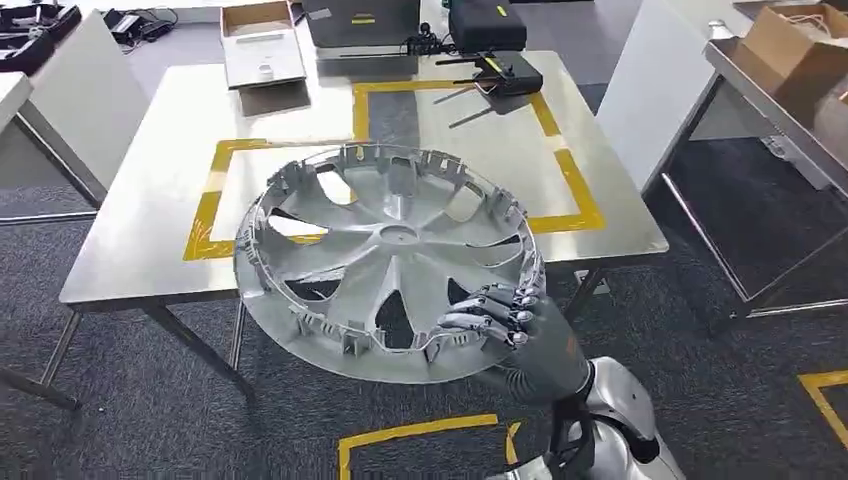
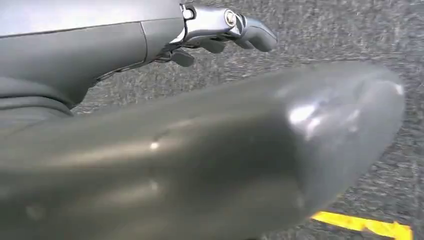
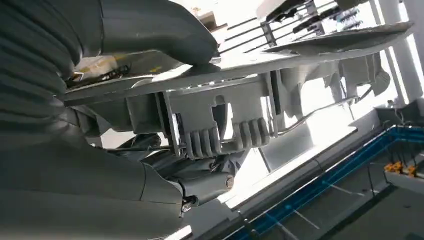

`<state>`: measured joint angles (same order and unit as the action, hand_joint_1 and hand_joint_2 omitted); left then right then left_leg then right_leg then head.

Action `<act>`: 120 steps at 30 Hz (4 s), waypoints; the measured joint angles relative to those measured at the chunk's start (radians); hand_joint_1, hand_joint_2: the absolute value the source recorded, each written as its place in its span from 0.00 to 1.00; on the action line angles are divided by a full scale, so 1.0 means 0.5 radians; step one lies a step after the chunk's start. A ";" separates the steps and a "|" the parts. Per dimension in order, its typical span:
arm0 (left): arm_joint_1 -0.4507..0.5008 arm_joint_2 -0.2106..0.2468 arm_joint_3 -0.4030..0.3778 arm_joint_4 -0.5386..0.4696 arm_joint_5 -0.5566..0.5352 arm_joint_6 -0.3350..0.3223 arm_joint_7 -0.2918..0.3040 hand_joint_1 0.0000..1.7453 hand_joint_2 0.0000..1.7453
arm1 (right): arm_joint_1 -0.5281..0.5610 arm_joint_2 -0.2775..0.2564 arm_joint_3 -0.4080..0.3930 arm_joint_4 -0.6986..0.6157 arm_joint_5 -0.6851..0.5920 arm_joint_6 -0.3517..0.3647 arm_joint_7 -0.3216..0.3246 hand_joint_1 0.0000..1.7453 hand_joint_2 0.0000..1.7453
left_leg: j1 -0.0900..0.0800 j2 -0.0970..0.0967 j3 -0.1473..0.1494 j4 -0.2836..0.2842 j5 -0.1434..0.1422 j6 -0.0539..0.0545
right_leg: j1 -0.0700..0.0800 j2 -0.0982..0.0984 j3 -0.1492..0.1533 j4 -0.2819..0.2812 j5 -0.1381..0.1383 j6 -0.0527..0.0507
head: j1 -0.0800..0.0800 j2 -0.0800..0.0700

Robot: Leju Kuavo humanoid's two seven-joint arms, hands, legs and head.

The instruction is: Take the parts from the cabinet and place them on the table.

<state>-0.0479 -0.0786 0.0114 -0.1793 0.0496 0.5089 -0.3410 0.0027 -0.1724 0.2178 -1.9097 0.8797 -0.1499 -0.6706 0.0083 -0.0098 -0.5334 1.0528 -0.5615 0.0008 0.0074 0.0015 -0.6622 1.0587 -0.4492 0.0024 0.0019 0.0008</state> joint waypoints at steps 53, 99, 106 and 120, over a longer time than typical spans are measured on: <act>-0.040 -0.063 -0.028 -0.008 -0.212 0.071 0.044 0.00 0.00 | -1.092 0.176 0.412 1.445 0.314 -0.258 0.362 1.00 1.00 | -0.006 0.008 0.104 -0.109 0.019 -0.023 | 0.000 0.009 0.055 -0.055 0.035 -0.045 | 0.004 0.000; -0.047 -0.079 -0.075 -0.009 -0.305 0.182 0.039 0.00 0.00 | -1.693 0.066 -0.196 2.927 0.333 -0.661 0.633 0.00 0.00 | -0.011 0.007 0.114 -0.108 0.015 -0.018 | -0.004 0.008 0.068 -0.065 0.038 -0.037 | 0.005 0.000; -0.048 -0.079 -0.074 -0.010 -0.288 0.153 0.026 0.00 0.00 | -1.712 0.066 -0.211 2.927 0.320 -0.650 0.571 0.00 0.00 | -0.011 0.007 0.115 -0.108 0.015 -0.018 | -0.004 0.008 0.070 -0.065 0.038 -0.037 | 0.005 0.000; -0.052 -0.079 -0.073 -0.010 -0.288 0.127 0.024 0.00 0.00 | -1.723 0.079 -0.237 2.919 0.326 -0.652 0.539 0.00 0.00 | -0.021 0.006 0.115 -0.097 0.010 -0.009 | -0.010 0.008 0.073 -0.069 0.043 -0.029 | 0.003 0.000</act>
<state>-0.0738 -0.1183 -0.0252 -0.1843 -0.0942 0.5726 -0.3292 -0.8590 -0.1331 0.0996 -0.4501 1.0426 -0.4757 -0.4009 -0.0024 -0.0067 -0.4761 1.0043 -0.5563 -0.0037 0.0023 0.0053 -0.6259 1.0239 -0.4278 -0.0119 0.0034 0.0008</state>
